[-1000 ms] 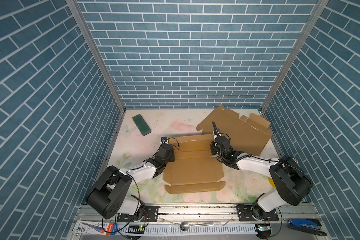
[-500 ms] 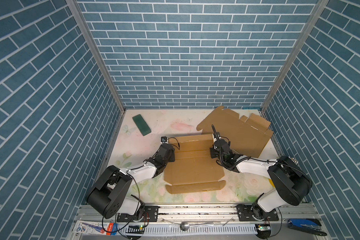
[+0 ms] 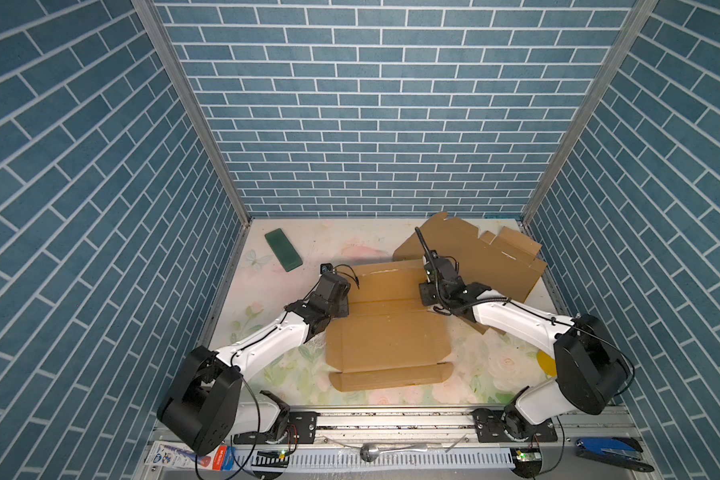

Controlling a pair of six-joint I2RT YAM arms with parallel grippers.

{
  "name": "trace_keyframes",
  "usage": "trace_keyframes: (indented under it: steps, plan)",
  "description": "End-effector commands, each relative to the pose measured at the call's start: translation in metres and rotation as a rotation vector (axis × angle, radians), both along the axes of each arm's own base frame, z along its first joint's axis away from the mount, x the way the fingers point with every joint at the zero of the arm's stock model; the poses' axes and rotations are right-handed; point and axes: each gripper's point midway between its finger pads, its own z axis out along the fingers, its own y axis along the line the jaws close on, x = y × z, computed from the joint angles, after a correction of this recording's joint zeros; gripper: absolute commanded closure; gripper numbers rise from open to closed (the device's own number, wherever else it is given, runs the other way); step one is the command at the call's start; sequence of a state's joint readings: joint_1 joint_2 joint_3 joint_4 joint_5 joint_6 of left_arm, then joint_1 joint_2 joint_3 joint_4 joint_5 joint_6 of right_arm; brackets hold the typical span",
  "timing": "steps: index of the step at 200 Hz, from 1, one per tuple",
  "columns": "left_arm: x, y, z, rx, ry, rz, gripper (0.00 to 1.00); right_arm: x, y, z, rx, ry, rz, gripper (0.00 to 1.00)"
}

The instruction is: Fold the paper box

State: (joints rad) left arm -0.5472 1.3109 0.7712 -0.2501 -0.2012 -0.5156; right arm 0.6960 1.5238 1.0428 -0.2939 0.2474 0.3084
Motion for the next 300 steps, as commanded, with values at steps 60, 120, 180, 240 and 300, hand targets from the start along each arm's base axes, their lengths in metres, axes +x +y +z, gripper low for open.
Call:
trace_keyframes:
  steps: [60,120,180,240,300]
  plan:
    - [-0.086,-0.013,-0.002,-0.129,0.411,-0.09,0.66,-0.072,-0.012,0.027,-0.295,0.53,0.265,1.0]
    - [-0.098,-0.004,0.02,-0.125,0.413,-0.146,0.34,-0.065,-0.007,-0.007,-0.425,0.643,0.372,1.0]
    - [-0.064,-0.031,0.057,-0.13,0.308,-0.384,0.27,-0.038,0.006,-0.026,-0.502,0.631,0.429,1.0]
    - [-0.017,-0.077,0.02,-0.154,0.343,-0.524,0.28,-0.017,0.021,-0.04,-0.51,0.615,0.433,1.0]
    - [0.0,-0.08,-0.032,-0.095,0.449,-0.522,0.39,-0.009,0.03,-0.055,-0.508,0.632,0.424,0.81]
